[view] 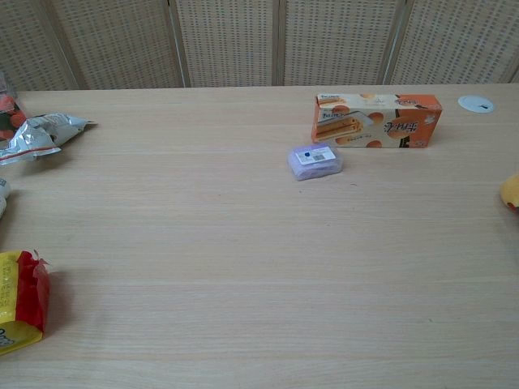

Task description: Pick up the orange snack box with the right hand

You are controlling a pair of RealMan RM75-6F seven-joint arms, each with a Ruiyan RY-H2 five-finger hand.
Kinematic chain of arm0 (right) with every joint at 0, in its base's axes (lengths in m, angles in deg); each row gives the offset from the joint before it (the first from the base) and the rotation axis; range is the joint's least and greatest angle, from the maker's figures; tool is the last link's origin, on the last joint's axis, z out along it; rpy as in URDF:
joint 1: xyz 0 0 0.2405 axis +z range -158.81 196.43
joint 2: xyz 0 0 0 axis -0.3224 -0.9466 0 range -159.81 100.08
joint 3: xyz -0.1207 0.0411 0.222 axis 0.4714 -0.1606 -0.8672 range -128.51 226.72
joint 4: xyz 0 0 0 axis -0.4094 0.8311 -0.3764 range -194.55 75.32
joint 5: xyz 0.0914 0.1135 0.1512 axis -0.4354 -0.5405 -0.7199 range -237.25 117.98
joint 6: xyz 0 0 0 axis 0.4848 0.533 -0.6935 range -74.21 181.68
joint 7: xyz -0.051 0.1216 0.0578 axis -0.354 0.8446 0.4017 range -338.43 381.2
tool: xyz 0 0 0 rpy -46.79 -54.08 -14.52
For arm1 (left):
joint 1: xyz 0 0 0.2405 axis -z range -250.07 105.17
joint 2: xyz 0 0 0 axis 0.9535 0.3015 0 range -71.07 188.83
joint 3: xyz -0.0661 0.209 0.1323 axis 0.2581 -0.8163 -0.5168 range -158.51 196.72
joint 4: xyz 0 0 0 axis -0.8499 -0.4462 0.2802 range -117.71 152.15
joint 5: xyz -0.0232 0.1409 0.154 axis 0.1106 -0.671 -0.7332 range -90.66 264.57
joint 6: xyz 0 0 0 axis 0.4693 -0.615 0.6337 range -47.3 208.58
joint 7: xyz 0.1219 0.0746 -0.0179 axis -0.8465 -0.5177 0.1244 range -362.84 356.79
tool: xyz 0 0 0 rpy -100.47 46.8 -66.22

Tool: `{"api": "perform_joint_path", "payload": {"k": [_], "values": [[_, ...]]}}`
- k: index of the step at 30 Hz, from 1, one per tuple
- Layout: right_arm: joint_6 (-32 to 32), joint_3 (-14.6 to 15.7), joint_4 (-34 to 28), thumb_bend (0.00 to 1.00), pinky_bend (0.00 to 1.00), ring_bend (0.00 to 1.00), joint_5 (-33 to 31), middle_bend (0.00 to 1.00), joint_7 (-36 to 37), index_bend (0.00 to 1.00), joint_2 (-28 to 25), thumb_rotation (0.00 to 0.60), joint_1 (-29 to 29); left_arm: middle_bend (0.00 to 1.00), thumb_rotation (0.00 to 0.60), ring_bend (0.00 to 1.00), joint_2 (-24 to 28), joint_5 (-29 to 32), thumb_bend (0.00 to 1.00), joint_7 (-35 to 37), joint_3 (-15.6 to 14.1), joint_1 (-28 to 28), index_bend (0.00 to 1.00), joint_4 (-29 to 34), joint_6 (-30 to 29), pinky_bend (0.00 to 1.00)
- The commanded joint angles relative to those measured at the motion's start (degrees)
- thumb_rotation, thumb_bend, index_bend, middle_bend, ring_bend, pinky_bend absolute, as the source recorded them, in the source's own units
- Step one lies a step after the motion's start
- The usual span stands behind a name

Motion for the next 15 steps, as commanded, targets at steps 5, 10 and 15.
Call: {"api": "perform_joint_path", "payload": {"k": [5, 10, 15], "values": [[-0.1, 0.3, -0.2, 0.14, 0.0, 0.0, 0.5, 0.0, 0.4, 0.0, -0.1, 0.596, -0.2, 0.07, 0.6, 0.0, -0.2, -0.3, 0.23, 0.0, -0.1, 0.0, 0.12, -0.1, 0.0, 0.0], [0.4, 0.3, -0.5, 0.14, 0.0, 0.0, 1.7, 0.0, 0.8, 0.0, -0.3, 0.596, -0.2, 0.07, 0.6, 0.0, 0.0, -0.5, 0.22, 0.0, -0.1, 0.0, 0.12, -0.1, -0.3, 0.0], [-0.6, 0.2, -0.7, 0.14, 0.0, 0.0, 2.2, 0.0, 0.2, 0.0, -0.2, 0.596, 0.6, 0.07, 0.6, 0.0, 0.0, -0.5, 0.22, 0.2, -0.1, 0.1, 0.12, -0.3, -0.2, 0.0]]}}
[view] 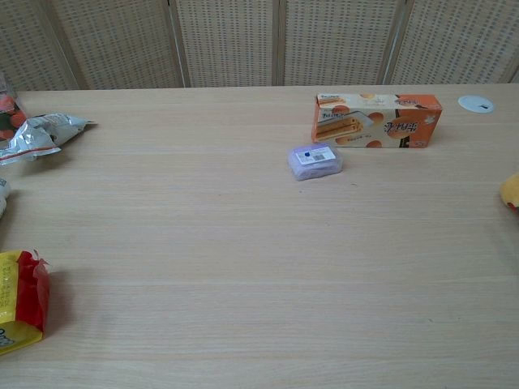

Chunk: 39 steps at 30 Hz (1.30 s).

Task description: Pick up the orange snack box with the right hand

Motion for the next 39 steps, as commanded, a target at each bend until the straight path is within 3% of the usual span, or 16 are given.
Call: {"api": "perform_joint_path", "payload": {"k": [1, 9, 15, 25, 39], "values": [[-0.7, -0.3, -0.2, 0.14, 0.0, 0.0, 0.2, 0.0, -0.4, 0.0, 0.2, 0.596, 0.7, 0.07, 0.6, 0.0, -0.1, 0.1, 0.22, 0.1, 0.0, 0.0, 0.12, -0.1, 0.1, 0.0], [-6.9, -3.2, 0.8, 0.14, 0.0, 0.0, -0.7, 0.0, -0.8, 0.0, 2.1, 0.593, 6.6, 0.07, 0.6, 0.0, -0.4, 0.0, 0.22, -0.3, -0.1, 0.2, 0.12, -0.2, 0.4, 0.0], [-15.2, -6.3, 5.7, 0.14, 0.0, 0.0, -3.3, 0.0, 0.2, 0.0, 5.9, 0.597, 14.0, 0.07, 0.6, 0.0, -0.5, 0.0, 0.23, -0.3, -0.3, 0.1, 0.12, -0.5, 0.4, 0.0], [-26.5, -9.7, 22.2, 0.14, 0.0, 0.0, -5.7, 0.0, 6.1, 0.0, 15.4, 0.594, 25.2, 0.07, 0.6, 0.0, -0.4, 0.3, 0.23, 0.1, -0.8, -0.6, 0.12, -0.8, -0.2, 0.0], [-41.2, -9.2, 43.6, 0.15, 0.0, 0.0, -8.5, 0.0, 13.1, 0.0, 25.6, 0.596, 35.7, 0.07, 0.6, 0.0, -0.4, 0.8, 0.22, -0.3, -0.9, -0.8, 0.12, -0.7, 0.1, 0.0]]}}
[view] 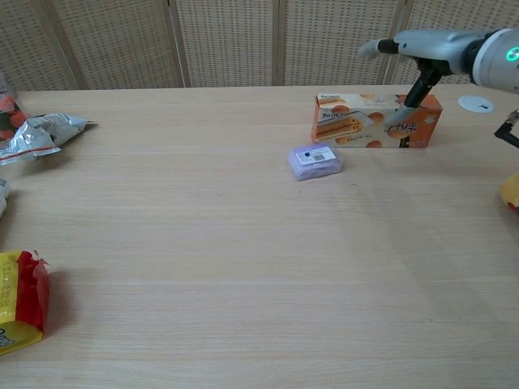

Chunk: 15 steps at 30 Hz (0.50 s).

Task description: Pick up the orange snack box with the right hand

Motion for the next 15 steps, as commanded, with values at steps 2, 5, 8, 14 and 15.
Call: {"api": "perform_joint_path", "payload": {"k": [2, 5, 8, 14, 15], "values": [[-6.5, 0.8, 7.1, 0.16, 0.0, 0.0, -2.1, 0.0, 2.3, 0.0, 3.3, 0.594, 3.6, 0.07, 0.6, 0.0, 0.1, 0.2, 0.23, 0.0, 0.0, -0.1, 0.12, -0.1, 0.0, 0.0], [-9.0, 1.4, 10.1, 0.17, 0.0, 0.0, -3.4, 0.0, 2.5, 0.0, 4.5, 0.597, 4.6, 0.07, 0.6, 0.0, 0.1, 0.4, 0.22, 0.1, 0.0, -0.3, 0.12, -0.2, -0.2, 0.0], [-10.6, 2.5, 11.4, 0.17, 0.0, 0.0, -4.1, 0.0, 2.2, 0.0, 4.8, 0.597, 5.1, 0.07, 0.6, 0.0, 0.2, 0.5, 0.22, 0.2, 0.0, -0.4, 0.12, -0.3, -0.3, 0.0], [-10.7, 4.6, 8.3, 0.16, 0.0, 0.0, -6.1, 0.0, 0.0, 0.0, 2.7, 0.595, 4.3, 0.07, 0.6, 0.0, 0.2, 0.3, 0.22, 0.4, 0.1, -0.1, 0.12, -0.4, 0.0, 0.0], [-10.1, 5.0, 7.1, 0.16, 0.0, 0.0, -6.4, 0.0, -0.6, 0.0, 2.1, 0.595, 4.0, 0.07, 0.6, 0.0, 0.1, 0.3, 0.22, 0.5, 0.1, 0.0, 0.12, -0.5, 0.1, 0.0]]}}
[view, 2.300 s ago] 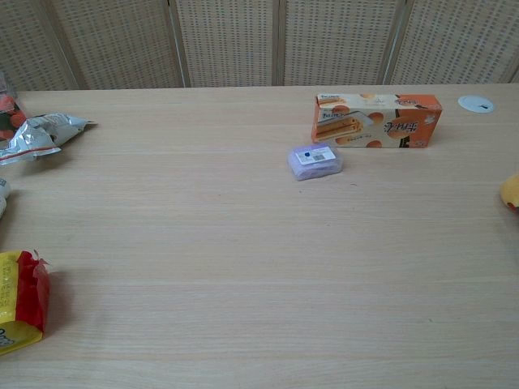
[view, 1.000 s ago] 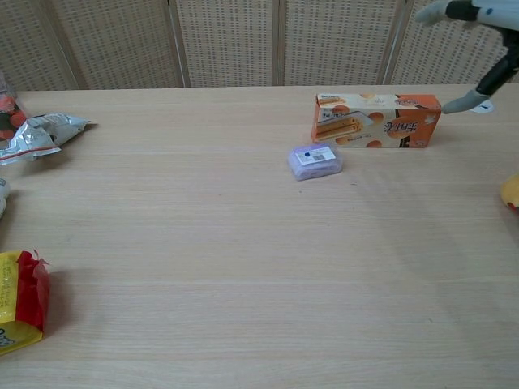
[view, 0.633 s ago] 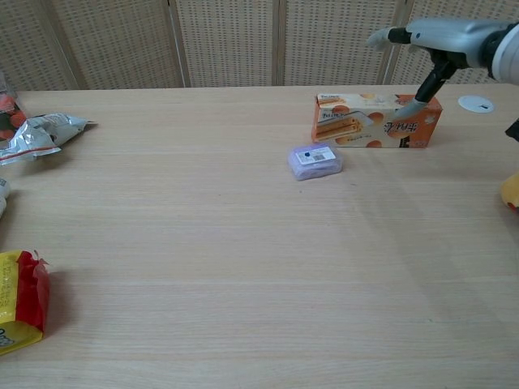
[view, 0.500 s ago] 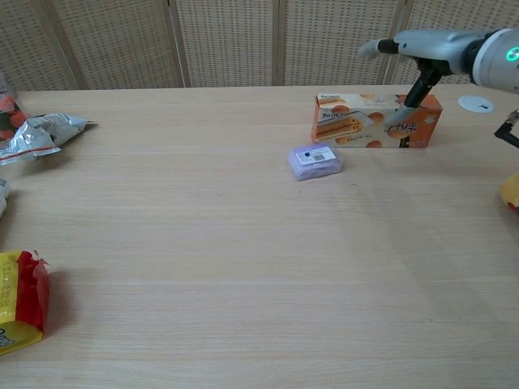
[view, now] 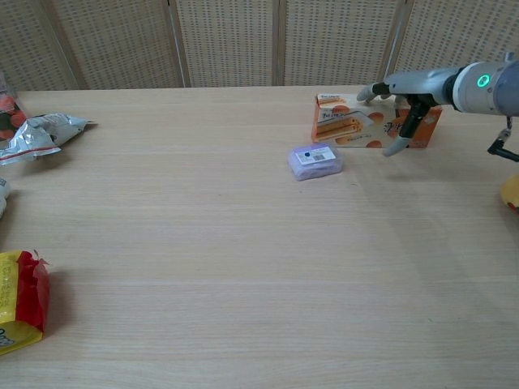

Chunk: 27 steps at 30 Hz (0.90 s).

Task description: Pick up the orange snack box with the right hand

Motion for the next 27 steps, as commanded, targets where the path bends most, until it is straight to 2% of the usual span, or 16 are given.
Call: {"api": "perform_joint_path", "payload": {"k": [1, 4, 7, 11, 14, 20, 22, 27], "values": [[2.0, 1.6, -4.4, 0.17, 0.0, 0.0, -1.2, 0.0, -2.3, 0.0, -2.5, 0.596, -1.2, 0.07, 0.6, 0.0, -0.1, -0.2, 0.22, 0.1, 0.2, 0.3, 0.12, -0.1, 0.2, 0.0], [4.9, 3.0, -10.0, 0.17, 0.0, 0.0, -2.2, 0.02, -4.8, 0.0, -5.2, 0.596, -2.7, 0.07, 0.6, 0.0, -0.3, -0.4, 0.23, 0.4, 0.3, 0.7, 0.12, -0.3, 0.7, 0.0], [7.9, 4.7, -16.3, 0.17, 0.0, 0.0, -3.9, 0.11, -8.0, 0.0, -8.0, 0.597, -4.1, 0.07, 0.6, 0.0, -0.7, -0.8, 0.23, 0.9, 0.4, 1.2, 0.12, -0.9, 1.1, 0.0], [11.6, 6.6, -24.1, 0.17, 0.0, 0.12, -6.6, 0.15, -12.0, 0.0, -11.4, 0.594, -5.5, 0.07, 0.6, 0.0, -1.2, -1.0, 0.23, 2.1, 0.3, 1.3, 0.12, -1.9, 1.2, 0.0], [14.4, 7.0, -27.3, 0.16, 0.0, 0.12, -6.7, 0.15, -14.2, 0.0, -12.9, 0.594, -5.7, 0.07, 0.6, 0.0, -1.3, -1.0, 0.23, 3.0, 0.2, 1.2, 0.12, -2.7, 0.9, 0.0], [15.3, 4.8, -24.1, 0.16, 0.0, 0.03, -4.9, 0.12, -12.5, 0.0, -11.7, 0.591, -4.3, 0.07, 0.6, 0.0, -1.5, -1.3, 0.23, 3.7, -0.3, 0.6, 0.12, -3.4, 0.0, 0.0], [13.8, 4.3, -21.4, 0.16, 0.0, 0.0, -4.7, 0.09, -11.3, 0.0, -10.5, 0.591, -3.4, 0.07, 0.6, 0.0, -1.5, -1.1, 0.22, 3.8, -0.3, 0.3, 0.12, -3.5, -0.4, 0.0], [10.0, 3.0, -12.9, 0.16, 0.0, 0.0, -4.7, 0.06, -8.1, 0.0, -6.6, 0.591, -1.3, 0.07, 0.6, 0.0, -1.1, -1.2, 0.23, 3.5, -0.5, -0.2, 0.12, -3.3, -1.1, 0.0]]}}
